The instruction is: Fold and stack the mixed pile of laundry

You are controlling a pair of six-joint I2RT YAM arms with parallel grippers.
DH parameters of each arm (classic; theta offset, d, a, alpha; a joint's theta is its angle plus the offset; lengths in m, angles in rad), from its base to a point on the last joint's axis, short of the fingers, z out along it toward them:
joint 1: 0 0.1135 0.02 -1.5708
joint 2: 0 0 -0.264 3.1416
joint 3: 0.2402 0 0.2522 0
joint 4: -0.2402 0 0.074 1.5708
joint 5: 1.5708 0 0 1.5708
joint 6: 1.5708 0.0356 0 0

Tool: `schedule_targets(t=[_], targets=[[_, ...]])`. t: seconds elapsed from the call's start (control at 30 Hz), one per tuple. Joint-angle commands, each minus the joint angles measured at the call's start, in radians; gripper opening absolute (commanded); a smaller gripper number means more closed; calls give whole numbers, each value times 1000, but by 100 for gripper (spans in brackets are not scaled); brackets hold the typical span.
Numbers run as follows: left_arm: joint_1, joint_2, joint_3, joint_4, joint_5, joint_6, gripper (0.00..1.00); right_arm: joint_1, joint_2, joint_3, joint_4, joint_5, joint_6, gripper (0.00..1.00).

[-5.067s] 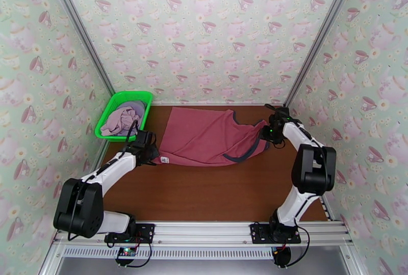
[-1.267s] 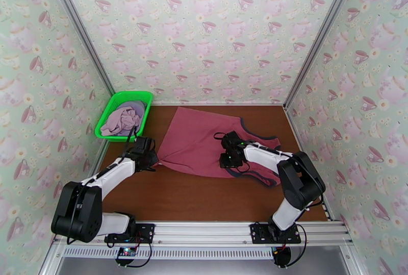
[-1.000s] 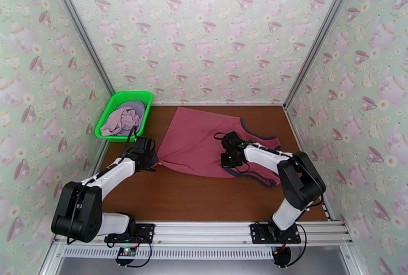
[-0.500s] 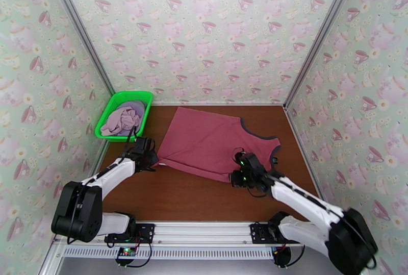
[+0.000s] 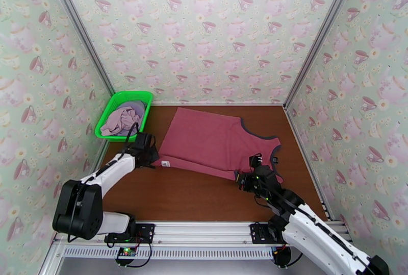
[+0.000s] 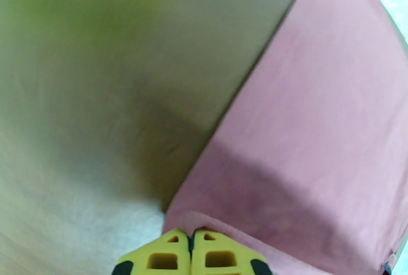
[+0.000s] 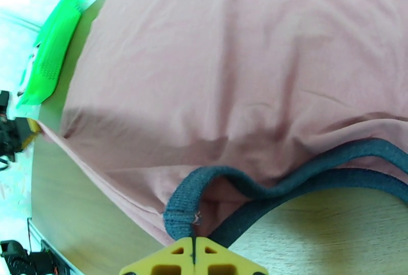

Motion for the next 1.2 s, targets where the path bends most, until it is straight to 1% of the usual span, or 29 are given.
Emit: schedule_targets(t=[0.0, 0.13, 0.2, 0.33, 0.43, 0.5, 0.57, 0.63, 0.83, 0.87, 0.9, 0.97, 1.0, 1.03, 1.1, 1.17], targets=[[6, 66, 93, -69, 14, 84, 0, 2, 61, 18, 38, 69, 24, 0], [-10, 189, 214, -118, 38, 135, 0, 2, 110, 36, 36, 136, 38, 0], [-22, 251, 261, -140, 33, 154, 0, 3, 116, 38, 36, 165, 46, 0], [-45, 348, 326, -161, -7, 167, 0, 1, 117, 42, 36, 227, 61, 0], [-55, 392, 360, -171, -50, 160, 0, -1, 136, 42, 46, 260, 64, 0], [-56, 412, 376, -176, -81, 151, 5, -3, 165, 42, 62, 271, 64, 0], [-57, 428, 389, -180, -119, 139, 9, -6, 204, 44, 93, 273, 60, 0], [-56, 442, 398, -180, -147, 135, 12, -8, 283, 52, 122, 277, 55, 0], [-56, 489, 428, -151, -209, 126, 12, -11, 433, 101, 174, 325, 36, 0], [-56, 499, 435, -150, -220, 126, 12, -13, 456, 114, 172, 331, 34, 2], [-56, 511, 442, -149, -227, 126, 14, -14, 478, 126, 169, 335, 31, 7], [-56, 536, 457, -151, -248, 127, 25, -16, 523, 154, 160, 329, 20, 23], [-56, 547, 462, -151, -258, 127, 30, -16, 537, 164, 154, 325, 17, 28], [-57, 555, 467, -152, -269, 129, 39, -17, 550, 175, 144, 321, 14, 33], [-58, 566, 475, -161, -288, 130, 53, -18, 559, 200, 97, 326, 12, 40], [-56, 561, 481, -178, -311, 132, 62, -25, 538, 231, 14, 346, 11, 43]])
